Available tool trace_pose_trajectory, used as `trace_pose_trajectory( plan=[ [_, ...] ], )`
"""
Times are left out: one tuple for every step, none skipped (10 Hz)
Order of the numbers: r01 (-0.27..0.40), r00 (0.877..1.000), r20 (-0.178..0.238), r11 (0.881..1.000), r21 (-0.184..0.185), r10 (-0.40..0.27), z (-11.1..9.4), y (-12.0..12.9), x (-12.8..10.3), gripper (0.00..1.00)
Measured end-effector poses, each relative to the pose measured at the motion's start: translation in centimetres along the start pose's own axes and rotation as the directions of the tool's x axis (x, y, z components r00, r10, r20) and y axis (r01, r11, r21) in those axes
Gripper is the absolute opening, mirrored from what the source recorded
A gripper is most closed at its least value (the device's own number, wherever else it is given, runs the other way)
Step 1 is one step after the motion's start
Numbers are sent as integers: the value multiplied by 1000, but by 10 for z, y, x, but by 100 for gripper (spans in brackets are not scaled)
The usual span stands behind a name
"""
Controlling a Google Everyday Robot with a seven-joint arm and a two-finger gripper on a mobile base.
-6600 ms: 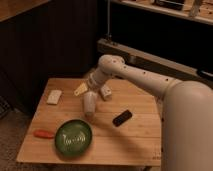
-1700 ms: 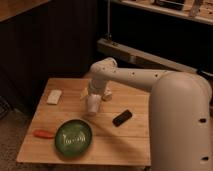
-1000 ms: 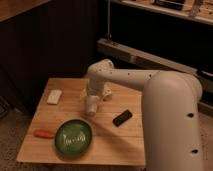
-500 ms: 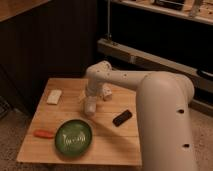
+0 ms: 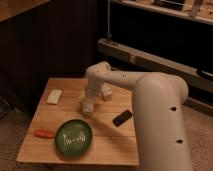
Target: Place the ceramic cup in the ceramic bowl
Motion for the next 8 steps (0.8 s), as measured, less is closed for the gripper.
trace_pose_trajectory(
  plan=[
    [9, 1000, 9, 1000, 2, -9, 6, -4, 1, 80],
    [21, 1000, 22, 1000, 5, -21, 12, -9, 1, 80],
    [29, 999, 27, 1000, 5, -29, 16, -10, 1, 80],
    [46, 999, 29, 999, 10, -46, 19, -14, 2, 80],
    [65, 997, 30, 998, 21, -66, 23, -19, 5, 80],
    [80, 996, 36, 996, 38, -81, 29, -26, 6, 80],
    [92, 995, 37, 994, 55, -94, 32, -31, 6, 80],
    [112, 993, 32, 991, 69, -114, 34, -30, 6, 80]
  ],
)
